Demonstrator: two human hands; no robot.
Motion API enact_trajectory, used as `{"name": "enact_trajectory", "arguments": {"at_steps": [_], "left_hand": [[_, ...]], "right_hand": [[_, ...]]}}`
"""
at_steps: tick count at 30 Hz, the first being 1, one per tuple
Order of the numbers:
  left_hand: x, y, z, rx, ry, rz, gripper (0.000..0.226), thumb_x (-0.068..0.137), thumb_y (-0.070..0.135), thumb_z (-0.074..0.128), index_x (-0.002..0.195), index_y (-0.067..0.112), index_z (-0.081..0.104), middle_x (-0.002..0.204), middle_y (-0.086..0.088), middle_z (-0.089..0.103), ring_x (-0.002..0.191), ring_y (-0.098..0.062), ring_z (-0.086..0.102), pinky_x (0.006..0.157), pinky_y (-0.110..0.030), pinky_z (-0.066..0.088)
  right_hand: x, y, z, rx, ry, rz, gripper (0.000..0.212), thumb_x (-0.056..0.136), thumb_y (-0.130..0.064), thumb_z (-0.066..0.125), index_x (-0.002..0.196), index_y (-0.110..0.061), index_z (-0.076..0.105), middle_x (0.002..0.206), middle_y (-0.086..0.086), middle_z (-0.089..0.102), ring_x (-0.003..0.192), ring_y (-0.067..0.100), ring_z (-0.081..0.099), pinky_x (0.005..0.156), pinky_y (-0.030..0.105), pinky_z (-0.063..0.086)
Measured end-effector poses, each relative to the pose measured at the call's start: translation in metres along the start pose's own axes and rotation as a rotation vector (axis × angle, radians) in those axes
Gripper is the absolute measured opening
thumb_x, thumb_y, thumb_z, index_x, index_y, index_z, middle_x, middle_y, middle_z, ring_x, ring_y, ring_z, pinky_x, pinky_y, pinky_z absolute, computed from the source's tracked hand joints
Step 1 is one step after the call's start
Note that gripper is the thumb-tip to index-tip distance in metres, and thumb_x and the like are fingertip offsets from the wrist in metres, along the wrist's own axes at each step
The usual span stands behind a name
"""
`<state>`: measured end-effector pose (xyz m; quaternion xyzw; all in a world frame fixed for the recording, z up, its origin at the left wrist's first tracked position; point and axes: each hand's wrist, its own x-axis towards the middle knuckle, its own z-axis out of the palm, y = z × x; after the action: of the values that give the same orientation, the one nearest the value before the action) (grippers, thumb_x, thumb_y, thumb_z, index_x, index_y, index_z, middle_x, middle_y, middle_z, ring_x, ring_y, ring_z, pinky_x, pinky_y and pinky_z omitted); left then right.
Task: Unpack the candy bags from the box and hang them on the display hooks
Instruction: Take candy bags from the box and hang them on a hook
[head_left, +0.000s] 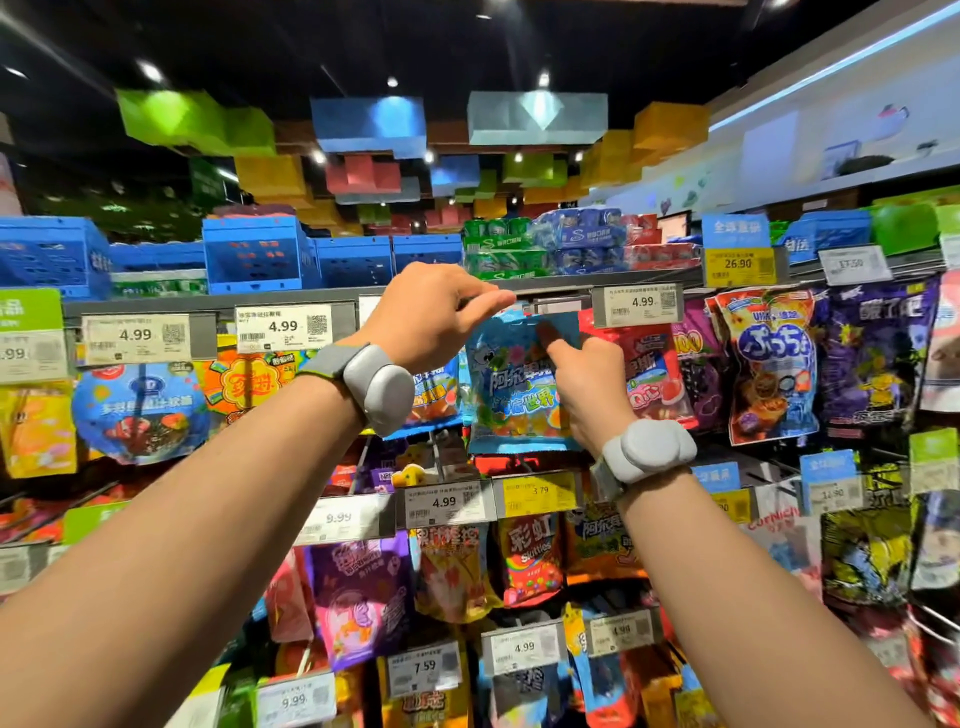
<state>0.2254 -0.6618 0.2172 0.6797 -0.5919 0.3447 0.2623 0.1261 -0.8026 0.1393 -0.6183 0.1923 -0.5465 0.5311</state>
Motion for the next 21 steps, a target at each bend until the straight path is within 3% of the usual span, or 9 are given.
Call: {"name": "enact_trajectory", "arguments": {"at_steps": [4, 9, 12, 14, 17, 19, 21], "left_hand": [[-0.001, -0.001, 0.001, -0.019, -0.002, -0.013, 0.038, 0.095, 0.053, 0.048, 0.108, 0.028, 0.075, 0.094, 0.0, 0.073, 0.085, -0.02, 0.064, 0.076, -0.039, 0.05], [-0.001, 0.003, 0.003, -0.038, 0.013, -0.014, 0.039, 0.095, 0.052, 0.05, 0.107, 0.025, 0.076, 0.094, 0.001, 0.074, 0.081, -0.018, 0.064, 0.073, -0.041, 0.051], [-0.001, 0.003, 0.002, -0.044, 0.01, -0.026, 0.041, 0.095, 0.052, 0.05, 0.107, 0.023, 0.076, 0.098, 0.001, 0.074, 0.083, -0.018, 0.065, 0.074, -0.04, 0.052], [-0.001, 0.003, 0.002, -0.046, 0.013, -0.024, 0.041, 0.095, 0.053, 0.05, 0.108, 0.024, 0.075, 0.101, 0.001, 0.074, 0.085, -0.017, 0.065, 0.075, -0.039, 0.052], [-0.002, 0.003, 0.002, -0.055, 0.01, -0.029, 0.042, 0.094, 0.054, 0.049, 0.108, 0.025, 0.075, 0.105, 0.003, 0.073, 0.087, -0.013, 0.064, 0.076, -0.033, 0.052], [-0.003, 0.003, 0.003, -0.055, 0.004, -0.033, 0.043, 0.093, 0.056, 0.048, 0.108, 0.025, 0.075, 0.106, 0.003, 0.072, 0.089, -0.012, 0.064, 0.077, -0.033, 0.051], [-0.003, 0.003, 0.002, -0.057, -0.001, -0.034, 0.044, 0.093, 0.056, 0.048, 0.108, 0.025, 0.075, 0.106, 0.003, 0.072, 0.09, -0.013, 0.064, 0.078, -0.035, 0.052]], "right_hand": [[0.001, -0.005, 0.0, 0.026, -0.043, 0.04, 0.022, 0.093, -0.023, 0.068, 0.076, -0.011, 0.06, 0.07, -0.001, 0.053, 0.063, 0.015, 0.044, 0.055, 0.03, 0.034], [0.003, 0.001, 0.0, 0.025, -0.052, 0.066, 0.024, 0.094, -0.022, 0.067, 0.072, -0.019, 0.058, 0.073, -0.007, 0.06, 0.068, 0.011, 0.052, 0.063, 0.03, 0.04], [0.014, 0.007, 0.007, 0.006, -0.021, 0.101, 0.027, 0.093, -0.027, 0.069, 0.075, -0.009, 0.059, 0.075, 0.001, 0.059, 0.075, 0.019, 0.052, 0.072, 0.033, 0.038], [0.02, 0.009, 0.016, -0.1, -0.003, 0.113, 0.037, 0.093, -0.037, 0.067, 0.09, 0.0, 0.062, 0.086, 0.014, 0.061, 0.082, 0.026, 0.056, 0.074, 0.038, 0.04], [0.029, 0.018, 0.024, -0.151, -0.017, 0.197, 0.06, 0.095, -0.048, 0.059, 0.125, 0.004, 0.058, 0.123, 0.022, 0.062, 0.113, 0.037, 0.06, 0.095, 0.04, 0.049], [0.037, 0.022, 0.028, -0.152, -0.037, 0.265, 0.052, 0.1, -0.042, 0.049, 0.143, -0.013, 0.048, 0.129, 0.019, 0.062, 0.117, 0.036, 0.06, 0.097, 0.038, 0.05], [0.048, 0.027, 0.029, -0.374, -0.061, 0.214, 0.053, 0.104, -0.028, 0.035, 0.156, -0.031, 0.023, 0.132, 0.02, 0.058, 0.118, 0.038, 0.057, 0.09, 0.037, 0.046]]}}
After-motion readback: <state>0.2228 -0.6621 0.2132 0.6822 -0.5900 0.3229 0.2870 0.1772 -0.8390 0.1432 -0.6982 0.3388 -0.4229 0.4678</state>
